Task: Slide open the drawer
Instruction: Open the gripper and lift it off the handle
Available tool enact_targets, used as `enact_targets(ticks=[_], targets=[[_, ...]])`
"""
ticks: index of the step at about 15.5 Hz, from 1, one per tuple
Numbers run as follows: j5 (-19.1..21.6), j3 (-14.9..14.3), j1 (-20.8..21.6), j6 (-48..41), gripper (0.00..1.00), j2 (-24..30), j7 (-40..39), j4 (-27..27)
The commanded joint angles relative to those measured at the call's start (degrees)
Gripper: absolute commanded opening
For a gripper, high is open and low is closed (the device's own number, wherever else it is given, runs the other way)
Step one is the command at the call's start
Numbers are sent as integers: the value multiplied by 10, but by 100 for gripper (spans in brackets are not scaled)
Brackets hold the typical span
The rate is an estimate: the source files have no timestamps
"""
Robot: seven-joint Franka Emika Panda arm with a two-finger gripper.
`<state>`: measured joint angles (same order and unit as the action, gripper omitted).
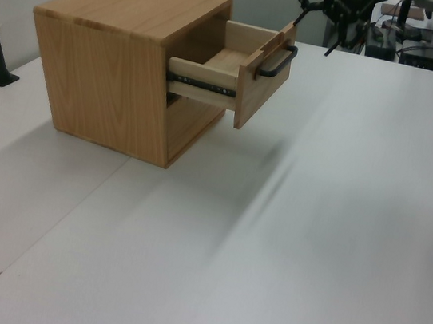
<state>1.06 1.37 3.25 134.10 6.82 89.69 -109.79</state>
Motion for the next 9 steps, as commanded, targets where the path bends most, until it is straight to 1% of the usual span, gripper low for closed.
enact_targets(ticks=[1, 3, 6, 9], targets=[[-4, -2, 5, -104, 100, -7, -111, 55], [-4, -2, 5, -149, 100, -8, -170, 71], [1, -2, 7, -222, 100, -10, -285, 91], [2, -2, 8, -274, 100, -11, -399, 96]])
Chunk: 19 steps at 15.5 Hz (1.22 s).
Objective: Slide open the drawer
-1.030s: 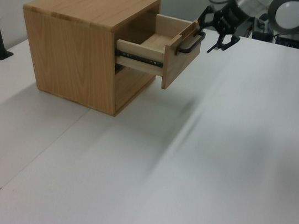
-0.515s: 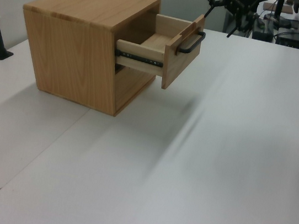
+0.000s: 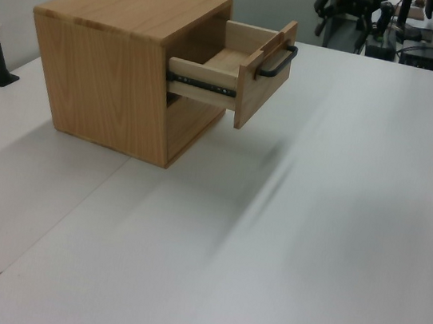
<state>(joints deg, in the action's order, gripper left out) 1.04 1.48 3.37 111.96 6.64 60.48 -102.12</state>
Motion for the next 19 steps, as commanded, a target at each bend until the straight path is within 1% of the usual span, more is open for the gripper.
enact_targets(ticks=[1, 5, 6, 7, 9, 11, 12, 16, 19], targets=[[2, -3, 8, -70, 100, -14, -148, 27], [-5, -3, 6, -163, 100, -50, -287, 85], [-9, -4, 4, -185, 100, -54, -338, 93], [-15, -4, 4, -195, 100, -54, -367, 93], [-48, -2, 8, -209, 100, -55, -411, 95], [-90, 3, 10, -212, 100, -56, -436, 95], [-100, 4, 15, -212, 100, -57, -440, 95], [-105, 4, 30, -212, 100, -63, -454, 96], [-109, 5, 54, -219, 100, -66, -493, 95]])
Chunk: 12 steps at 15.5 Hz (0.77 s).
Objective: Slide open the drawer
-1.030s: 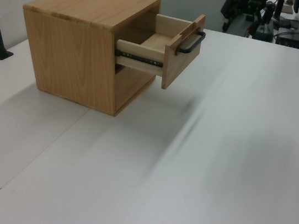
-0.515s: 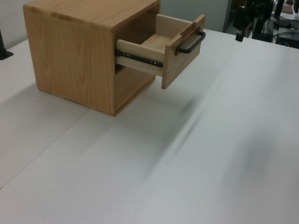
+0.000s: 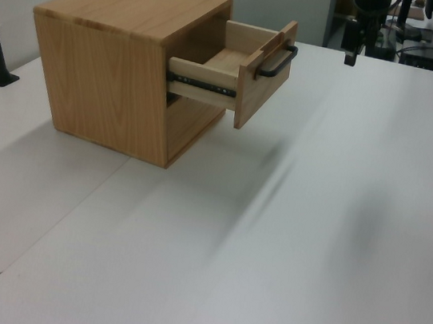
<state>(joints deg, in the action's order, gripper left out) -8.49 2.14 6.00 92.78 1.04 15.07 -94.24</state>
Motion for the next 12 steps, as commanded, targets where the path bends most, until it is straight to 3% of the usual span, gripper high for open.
enact_targets(ticks=[1, 7, 10, 12], targets=[[-14, -2, 34, -30, 100, -10, -46, 16], [7, -8, 31, -39, 100, -7, -108, 18], [70, -13, 19, -39, 100, -5, -114, 18], [71, -13, 19, -38, 100, -6, -114, 18]])
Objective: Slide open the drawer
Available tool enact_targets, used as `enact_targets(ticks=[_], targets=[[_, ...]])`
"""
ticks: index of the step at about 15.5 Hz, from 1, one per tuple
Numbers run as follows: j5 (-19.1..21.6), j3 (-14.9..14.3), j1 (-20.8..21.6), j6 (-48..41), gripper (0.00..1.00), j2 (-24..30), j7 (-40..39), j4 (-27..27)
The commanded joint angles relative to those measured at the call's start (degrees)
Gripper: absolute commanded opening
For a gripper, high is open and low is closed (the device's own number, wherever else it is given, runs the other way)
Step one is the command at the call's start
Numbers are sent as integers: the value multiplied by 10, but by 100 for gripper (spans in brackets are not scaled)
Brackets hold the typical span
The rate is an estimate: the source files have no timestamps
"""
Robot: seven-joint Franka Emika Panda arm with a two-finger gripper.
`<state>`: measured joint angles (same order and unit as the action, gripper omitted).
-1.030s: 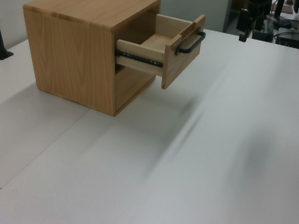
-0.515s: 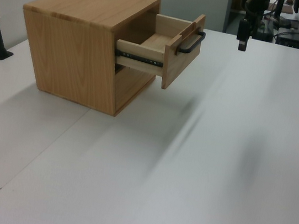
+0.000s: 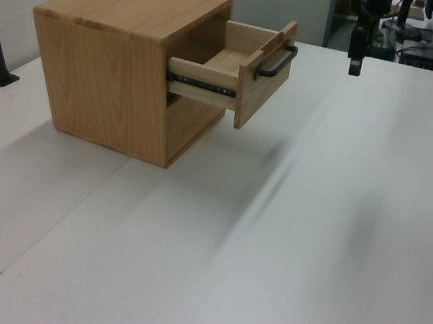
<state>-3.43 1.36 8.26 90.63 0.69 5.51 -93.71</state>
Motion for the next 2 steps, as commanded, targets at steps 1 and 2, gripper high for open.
enact_targets(ticks=[1, 2], targets=[[21, -5, -3, -16, 100, -3, -18, 12], [21, -5, -3, -15, 100, -3, -17, 12]])
